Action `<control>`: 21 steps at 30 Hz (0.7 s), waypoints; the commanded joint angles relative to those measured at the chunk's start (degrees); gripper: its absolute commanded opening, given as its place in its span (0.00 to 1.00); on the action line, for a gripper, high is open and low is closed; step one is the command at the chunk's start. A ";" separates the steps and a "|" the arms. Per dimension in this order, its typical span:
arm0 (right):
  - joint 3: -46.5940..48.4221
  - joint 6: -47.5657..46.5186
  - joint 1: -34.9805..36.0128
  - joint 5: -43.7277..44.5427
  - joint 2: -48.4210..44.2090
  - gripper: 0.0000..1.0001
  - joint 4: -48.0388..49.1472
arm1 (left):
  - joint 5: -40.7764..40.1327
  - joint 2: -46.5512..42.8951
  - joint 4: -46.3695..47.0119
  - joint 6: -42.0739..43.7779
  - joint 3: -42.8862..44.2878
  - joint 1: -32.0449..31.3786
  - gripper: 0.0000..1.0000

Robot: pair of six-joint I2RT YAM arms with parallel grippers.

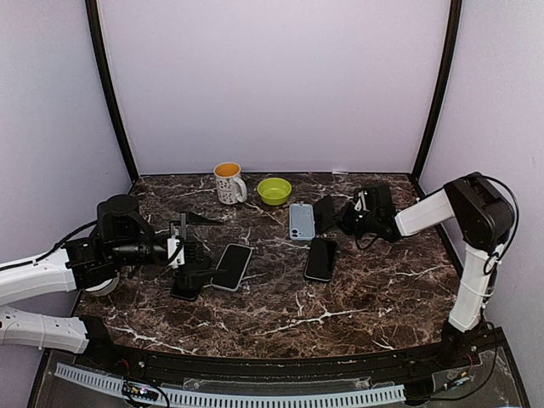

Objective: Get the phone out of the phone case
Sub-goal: Place the phone at the center of the board.

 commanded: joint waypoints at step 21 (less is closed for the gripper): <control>4.05 -10.35 0.07 4.02 -1.03 0.63 -13.18 | -0.21 0.18 0.61 0.50 -0.66 0.12 0.94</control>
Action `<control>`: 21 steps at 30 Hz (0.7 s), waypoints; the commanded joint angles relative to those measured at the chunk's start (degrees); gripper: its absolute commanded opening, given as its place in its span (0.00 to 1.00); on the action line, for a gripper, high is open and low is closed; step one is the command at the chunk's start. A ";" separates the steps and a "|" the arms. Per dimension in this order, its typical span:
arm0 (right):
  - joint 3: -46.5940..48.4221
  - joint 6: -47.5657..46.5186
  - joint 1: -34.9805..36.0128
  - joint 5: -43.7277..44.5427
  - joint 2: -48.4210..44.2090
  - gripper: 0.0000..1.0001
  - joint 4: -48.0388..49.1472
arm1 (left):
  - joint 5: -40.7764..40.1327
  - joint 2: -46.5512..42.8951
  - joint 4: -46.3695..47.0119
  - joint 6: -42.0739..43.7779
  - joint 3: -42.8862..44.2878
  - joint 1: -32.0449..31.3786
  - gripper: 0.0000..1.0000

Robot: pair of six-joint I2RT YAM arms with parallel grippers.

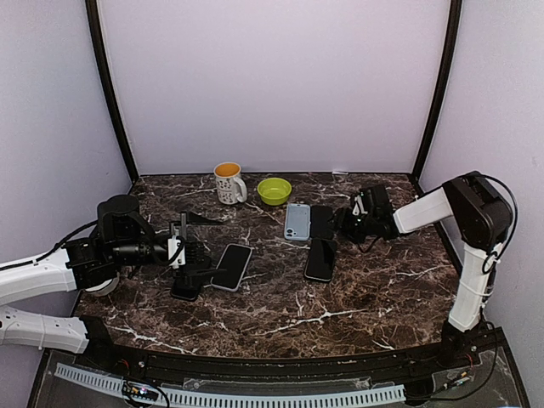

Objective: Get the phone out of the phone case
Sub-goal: Place the phone at the center of the board, then adjust the phone with the phone case at the center of the board.

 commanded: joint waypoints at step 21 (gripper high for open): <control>20.13 4.91 18.32 29.54 -2.79 0.98 -50.51 | 0.06 -1.47 -0.72 0.00 0.59 0.13 0.91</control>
